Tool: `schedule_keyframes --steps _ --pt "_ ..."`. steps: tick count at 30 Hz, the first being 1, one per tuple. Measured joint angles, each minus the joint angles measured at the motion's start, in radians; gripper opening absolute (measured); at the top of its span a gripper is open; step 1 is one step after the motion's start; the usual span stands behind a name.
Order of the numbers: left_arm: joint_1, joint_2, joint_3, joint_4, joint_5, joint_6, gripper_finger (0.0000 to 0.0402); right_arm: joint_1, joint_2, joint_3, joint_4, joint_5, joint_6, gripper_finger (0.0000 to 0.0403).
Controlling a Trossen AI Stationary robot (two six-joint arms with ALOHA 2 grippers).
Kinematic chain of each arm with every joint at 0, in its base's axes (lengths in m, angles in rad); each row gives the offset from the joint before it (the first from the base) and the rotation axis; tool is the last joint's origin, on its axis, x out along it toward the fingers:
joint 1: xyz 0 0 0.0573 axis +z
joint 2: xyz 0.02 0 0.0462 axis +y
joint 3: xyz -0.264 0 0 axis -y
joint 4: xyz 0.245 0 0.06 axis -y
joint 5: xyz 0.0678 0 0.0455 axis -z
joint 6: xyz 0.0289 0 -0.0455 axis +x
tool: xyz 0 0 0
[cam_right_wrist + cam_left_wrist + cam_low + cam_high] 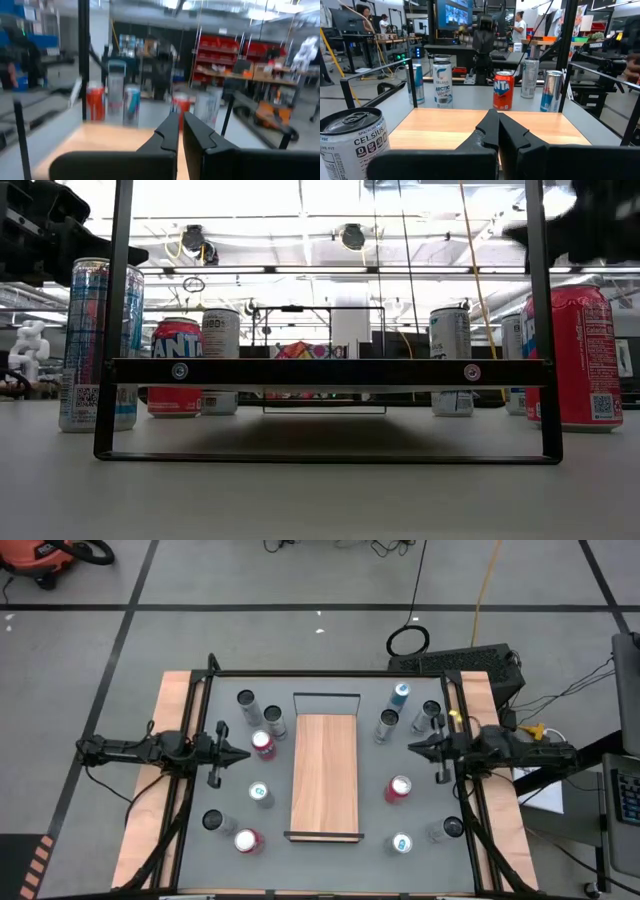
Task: Sort soda cans
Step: Put the right red soda can on the shelf
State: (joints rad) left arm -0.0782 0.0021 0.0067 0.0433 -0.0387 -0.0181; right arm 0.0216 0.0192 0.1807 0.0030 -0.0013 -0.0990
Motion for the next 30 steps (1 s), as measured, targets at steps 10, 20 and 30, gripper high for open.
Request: schedule_keyframes --steps 10,20,30 --pt "0.000 0.000 0.000 -0.006 -0.022 0.000 0.0000 0.000 0.188 0.367 -0.287 0.003 0.008 0.0000" --pt "0.000 0.000 0.000 -0.007 -0.022 0.005 0.0000 0.000 0.425 0.684 -0.431 0.000 0.115 0.0000" --pt "0.000 0.000 0.001 -0.007 -0.022 0.004 0.0000 0.000 0.679 1.032 -0.701 0.000 0.239 0.0000"
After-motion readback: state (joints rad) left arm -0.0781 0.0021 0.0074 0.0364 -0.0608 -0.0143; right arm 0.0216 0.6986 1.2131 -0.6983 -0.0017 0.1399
